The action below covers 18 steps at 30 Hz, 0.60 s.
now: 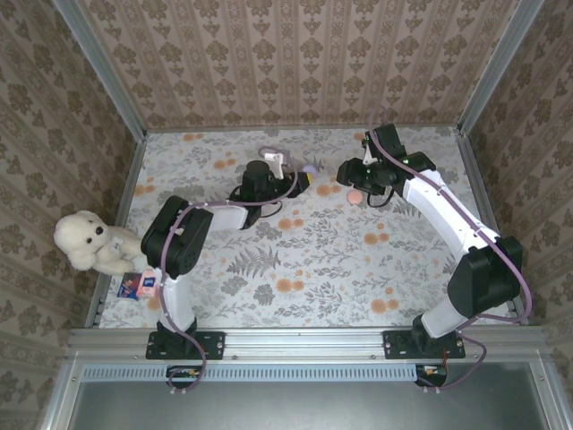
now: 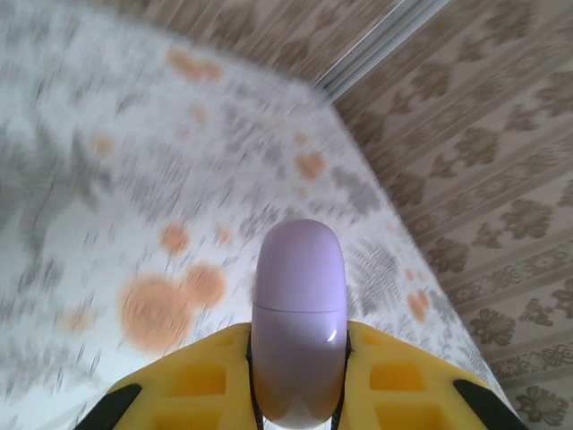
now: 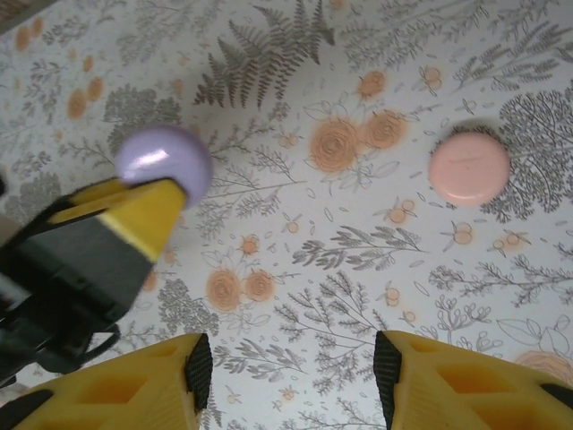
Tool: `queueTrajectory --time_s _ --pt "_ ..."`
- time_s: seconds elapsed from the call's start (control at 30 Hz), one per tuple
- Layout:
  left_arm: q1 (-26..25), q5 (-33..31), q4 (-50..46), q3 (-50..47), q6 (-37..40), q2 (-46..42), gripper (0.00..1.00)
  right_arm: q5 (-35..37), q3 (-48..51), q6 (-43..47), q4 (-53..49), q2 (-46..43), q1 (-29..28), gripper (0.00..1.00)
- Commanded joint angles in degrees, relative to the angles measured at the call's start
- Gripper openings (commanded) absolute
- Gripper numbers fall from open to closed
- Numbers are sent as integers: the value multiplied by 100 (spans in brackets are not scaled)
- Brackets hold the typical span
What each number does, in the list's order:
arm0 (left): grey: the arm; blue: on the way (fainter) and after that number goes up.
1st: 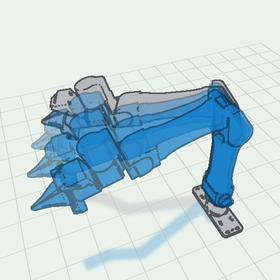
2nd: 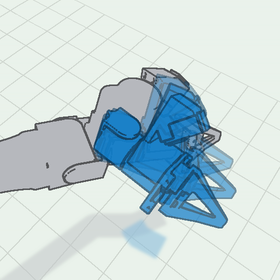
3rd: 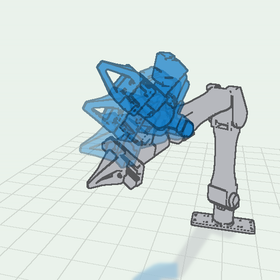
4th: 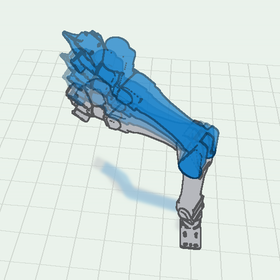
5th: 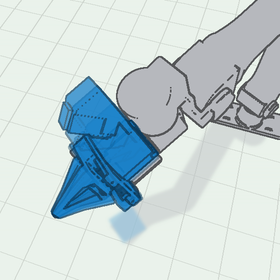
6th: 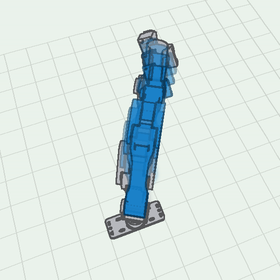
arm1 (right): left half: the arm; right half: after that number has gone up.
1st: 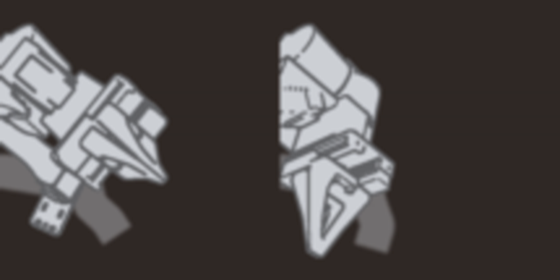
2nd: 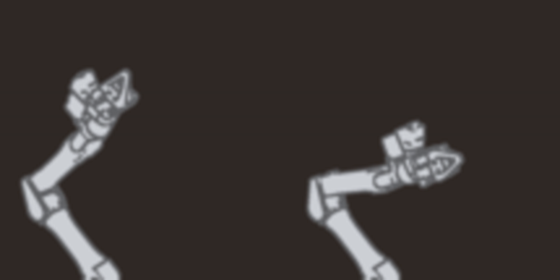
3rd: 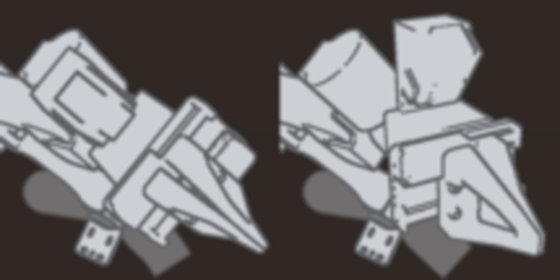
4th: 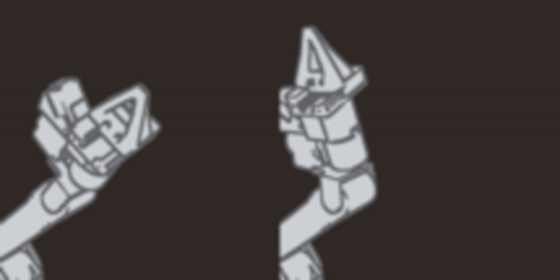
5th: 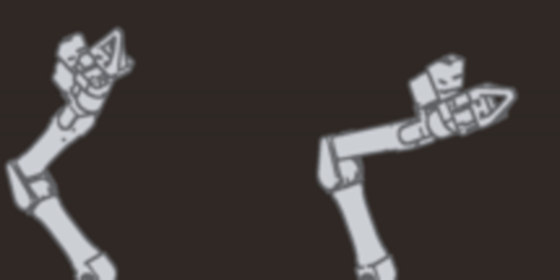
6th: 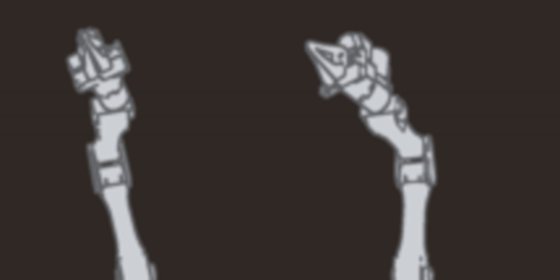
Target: Insert wireless bluetooth earbuds into charging case
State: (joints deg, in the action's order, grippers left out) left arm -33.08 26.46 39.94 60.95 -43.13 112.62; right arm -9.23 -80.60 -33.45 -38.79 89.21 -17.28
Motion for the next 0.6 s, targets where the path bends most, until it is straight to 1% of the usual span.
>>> queueTrajectory --time_s 0.0,0.03,0.1,0.23,0.43,0.57 --pt "-101 -233 -839 319 -604 123 0 167 101 -140 269 -91 39 55" --pt "-123 -318 -1013 359 -623 142 0 181 125 -145 274 -72 36 55" --pt "-163 -508 -1533 491 -634 196 4 185 165 -162 296 -71 41 55" --pt "-198 -528 -2022 737 -676 420 5 212 229 -199 354 -82 43 55" --pt "-199 -517 -2158 839 -828 721 8 231 231 -200 358 -121 41 56" --pt "-206 -549 -2196 826 -841 762 12 260 193 -185 328 -132 50 56"
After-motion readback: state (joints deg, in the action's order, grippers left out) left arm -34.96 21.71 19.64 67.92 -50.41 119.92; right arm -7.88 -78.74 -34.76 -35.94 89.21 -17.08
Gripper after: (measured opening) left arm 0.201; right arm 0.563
